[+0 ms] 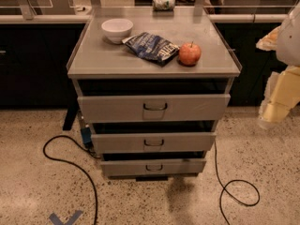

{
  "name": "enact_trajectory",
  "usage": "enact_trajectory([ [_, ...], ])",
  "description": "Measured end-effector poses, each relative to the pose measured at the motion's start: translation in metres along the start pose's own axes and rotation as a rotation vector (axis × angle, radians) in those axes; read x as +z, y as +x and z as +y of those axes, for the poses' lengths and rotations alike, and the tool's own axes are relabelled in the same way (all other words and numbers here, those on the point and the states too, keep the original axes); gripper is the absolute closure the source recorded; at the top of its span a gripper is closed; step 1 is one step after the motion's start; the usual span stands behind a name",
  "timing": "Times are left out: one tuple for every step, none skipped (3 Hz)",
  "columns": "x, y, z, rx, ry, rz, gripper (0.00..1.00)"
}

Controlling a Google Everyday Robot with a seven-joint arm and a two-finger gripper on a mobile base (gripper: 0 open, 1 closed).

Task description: Open top drawer

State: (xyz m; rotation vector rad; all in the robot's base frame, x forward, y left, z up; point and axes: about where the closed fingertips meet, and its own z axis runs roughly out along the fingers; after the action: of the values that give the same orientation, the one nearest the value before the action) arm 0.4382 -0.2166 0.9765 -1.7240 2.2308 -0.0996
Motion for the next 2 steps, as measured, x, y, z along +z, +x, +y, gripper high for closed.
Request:
enact_trajectory([
  [-0.001,-0.001,0.0,-0.002,0.007,-0.003,0.0],
  [0.012,0.005,0.014,-0.02,0.025,-0.019,0.0],
])
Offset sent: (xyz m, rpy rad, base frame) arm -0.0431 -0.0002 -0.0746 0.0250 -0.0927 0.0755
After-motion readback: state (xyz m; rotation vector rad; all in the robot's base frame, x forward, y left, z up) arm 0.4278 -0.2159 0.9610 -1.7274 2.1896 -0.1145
